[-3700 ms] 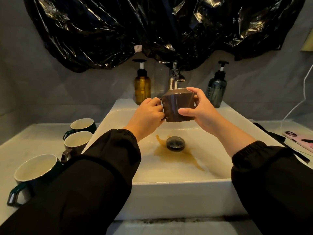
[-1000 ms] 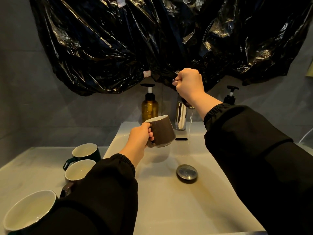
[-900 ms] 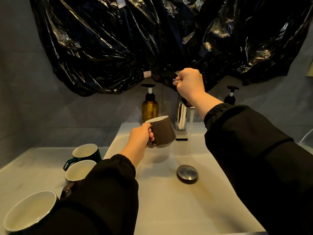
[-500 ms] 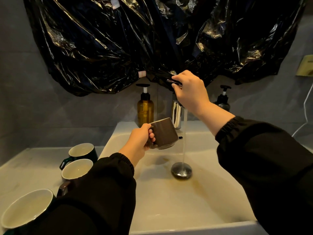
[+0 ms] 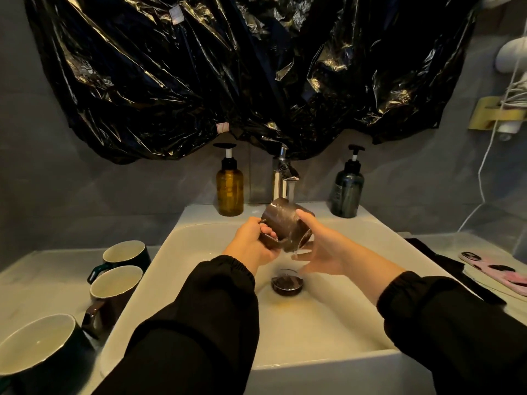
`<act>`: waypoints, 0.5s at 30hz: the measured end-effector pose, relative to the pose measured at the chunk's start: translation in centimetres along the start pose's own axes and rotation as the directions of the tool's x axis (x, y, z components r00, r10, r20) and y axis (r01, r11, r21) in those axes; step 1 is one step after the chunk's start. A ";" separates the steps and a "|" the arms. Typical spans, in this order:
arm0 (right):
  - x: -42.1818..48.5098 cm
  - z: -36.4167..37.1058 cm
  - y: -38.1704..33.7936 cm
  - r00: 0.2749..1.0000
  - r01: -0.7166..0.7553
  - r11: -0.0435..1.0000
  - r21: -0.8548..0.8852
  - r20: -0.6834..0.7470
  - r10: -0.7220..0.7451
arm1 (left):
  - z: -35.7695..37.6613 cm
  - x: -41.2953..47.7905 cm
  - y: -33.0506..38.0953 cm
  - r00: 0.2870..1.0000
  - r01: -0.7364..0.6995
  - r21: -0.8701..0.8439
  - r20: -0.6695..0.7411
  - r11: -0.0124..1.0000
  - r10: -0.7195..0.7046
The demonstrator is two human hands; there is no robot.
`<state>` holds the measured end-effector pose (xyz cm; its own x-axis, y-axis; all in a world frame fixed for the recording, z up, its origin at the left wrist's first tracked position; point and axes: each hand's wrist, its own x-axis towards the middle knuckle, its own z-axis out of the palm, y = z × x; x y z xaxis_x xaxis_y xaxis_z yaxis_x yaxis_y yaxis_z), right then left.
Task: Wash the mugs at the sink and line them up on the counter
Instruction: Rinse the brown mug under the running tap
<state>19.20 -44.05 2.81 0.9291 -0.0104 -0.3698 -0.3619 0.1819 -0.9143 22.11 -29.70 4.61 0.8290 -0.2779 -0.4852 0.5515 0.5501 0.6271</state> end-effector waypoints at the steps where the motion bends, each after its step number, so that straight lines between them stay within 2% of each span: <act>1: 0.0 0.1 0.1 0.999 0.022 0.999 0.047 0.023 -0.024 | 0.1 0.1 -0.1 1.000 0.010 -0.014 0.006 1.000 -0.010; 5: 0.9 1.0 0.1 0.989 0.129 0.986 0.103 -0.083 -0.121 | -0.5 0.7 0.0 0.999 0.023 0.009 0.040 1.000 -0.023; 7: 1.2 1.4 -0.4 0.974 0.171 0.983 0.062 -0.162 -0.159 | -0.7 0.9 0.0 1.000 -0.007 0.151 0.026 0.989 0.003; 9: 1.5 1.5 -1.0 0.954 0.210 0.976 -0.053 -0.209 -0.216 | -0.7 1.3 -0.1 0.993 -0.097 0.436 -0.020 0.895 0.117; 11: 1.9 1.3 -1.2 0.920 0.260 0.940 -0.221 -0.239 -0.311 | -0.4 1.5 0.0 0.958 -0.197 0.613 -0.044 0.765 0.282; 13: 2.4 1.3 -1.2 0.883 0.288 0.858 -0.426 -0.229 -0.410 | -0.1 1.9 0.1 0.949 -0.219 0.638 -0.038 0.739 0.314; 15: 2.9 1.3 -1.0 0.864 0.277 0.788 -0.550 -0.215 -0.454 | 0.0 1.9 0.0 0.954 -0.219 0.606 -0.031 0.764 0.298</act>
<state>22.39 -42.95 2.87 0.9510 -0.3033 0.0602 -0.0700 -0.4009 -0.9135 23.65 -30.25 3.73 0.9524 -0.0773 -0.2949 0.2960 0.0038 0.9552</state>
